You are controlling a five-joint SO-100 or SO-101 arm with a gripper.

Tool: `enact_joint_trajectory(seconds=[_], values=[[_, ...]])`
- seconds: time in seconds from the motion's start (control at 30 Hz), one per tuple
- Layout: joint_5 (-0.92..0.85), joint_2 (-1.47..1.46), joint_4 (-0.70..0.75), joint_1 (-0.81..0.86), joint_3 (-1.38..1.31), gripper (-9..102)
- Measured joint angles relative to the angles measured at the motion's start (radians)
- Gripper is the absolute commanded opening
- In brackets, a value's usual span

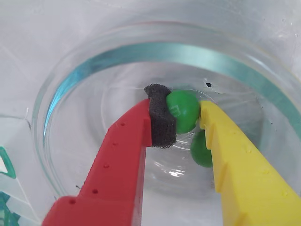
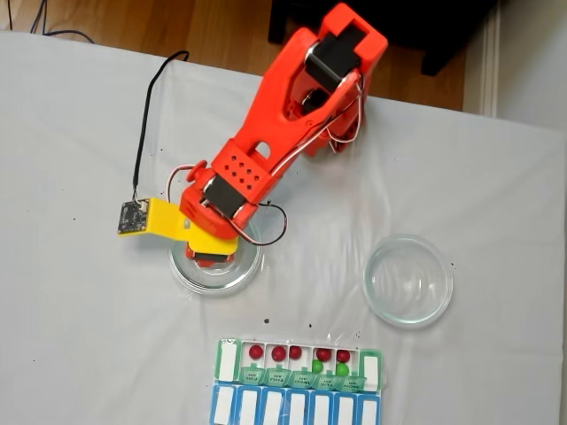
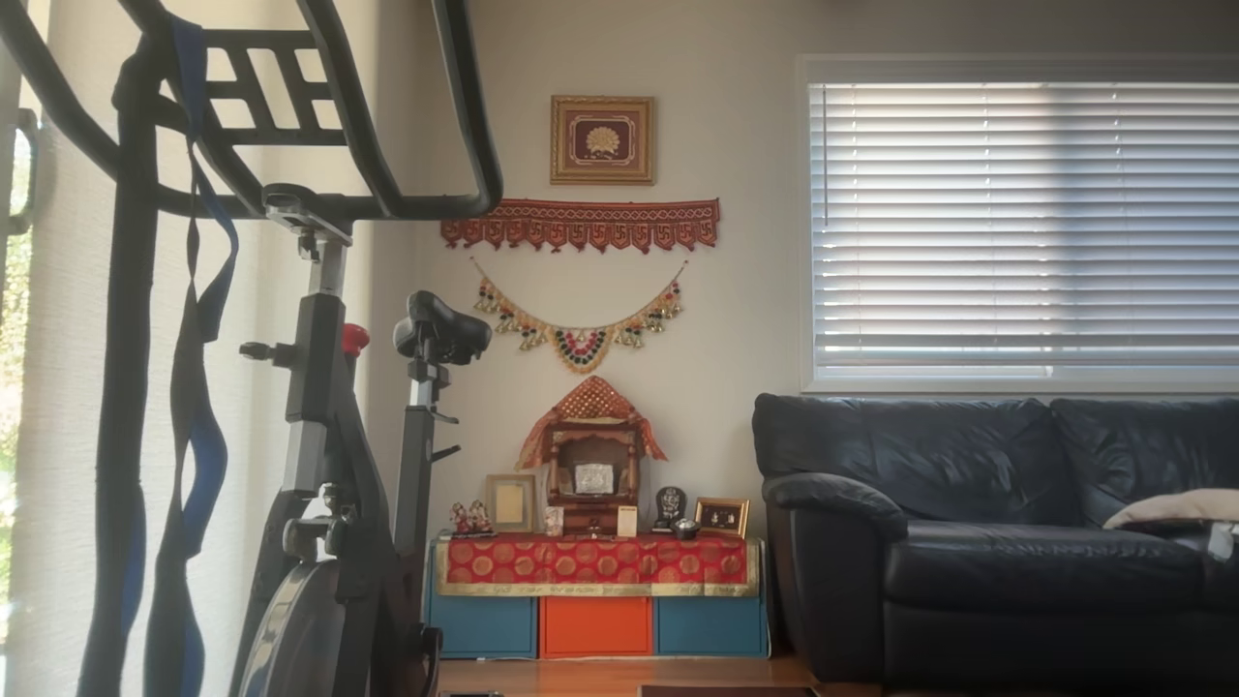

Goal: Sort medicines into box.

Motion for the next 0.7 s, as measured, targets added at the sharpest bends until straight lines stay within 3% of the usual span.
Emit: enact_joint_trajectory(seconds=[0.4,0.7], values=[[0.129,0.152,0.146,-0.086,-0.066,1],[0.334,0.235,0.183,-0.291,-0.170,1]])
